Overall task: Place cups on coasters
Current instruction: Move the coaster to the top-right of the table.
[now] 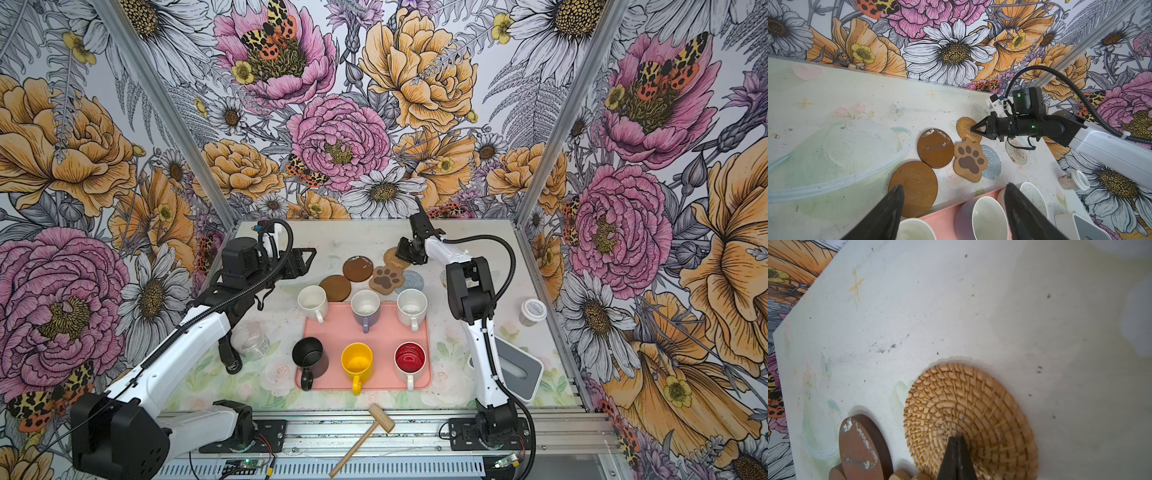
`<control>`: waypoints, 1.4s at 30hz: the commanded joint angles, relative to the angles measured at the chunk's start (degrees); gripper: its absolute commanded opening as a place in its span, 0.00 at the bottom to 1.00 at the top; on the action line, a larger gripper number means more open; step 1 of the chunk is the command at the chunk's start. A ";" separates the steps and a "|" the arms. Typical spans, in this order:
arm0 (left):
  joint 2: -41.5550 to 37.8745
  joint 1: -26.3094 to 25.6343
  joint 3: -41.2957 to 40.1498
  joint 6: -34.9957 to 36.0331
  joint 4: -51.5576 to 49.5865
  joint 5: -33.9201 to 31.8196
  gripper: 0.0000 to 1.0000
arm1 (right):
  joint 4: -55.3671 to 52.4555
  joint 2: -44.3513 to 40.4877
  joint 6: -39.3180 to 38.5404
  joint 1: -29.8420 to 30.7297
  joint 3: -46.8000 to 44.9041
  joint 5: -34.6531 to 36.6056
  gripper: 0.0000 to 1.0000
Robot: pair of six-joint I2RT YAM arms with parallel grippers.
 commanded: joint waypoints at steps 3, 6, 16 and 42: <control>0.53 -0.46 1.27 0.16 0.50 -0.68 0.78 | -4.54 -2.99 -1.46 -2.39 -4.89 7.26 0.00; 0.52 -0.52 1.10 0.14 0.66 -0.66 0.78 | -4.81 -5.02 -1.93 -3.46 -7.17 8.55 0.00; 0.57 -0.90 0.80 -0.01 0.79 -0.62 0.78 | -5.43 -10.75 -4.14 -4.84 -15.81 10.29 0.00; 1.46 -1.89 0.69 -0.31 1.64 -0.63 0.77 | -5.48 -18.95 -6.42 -4.80 -25.30 9.92 0.00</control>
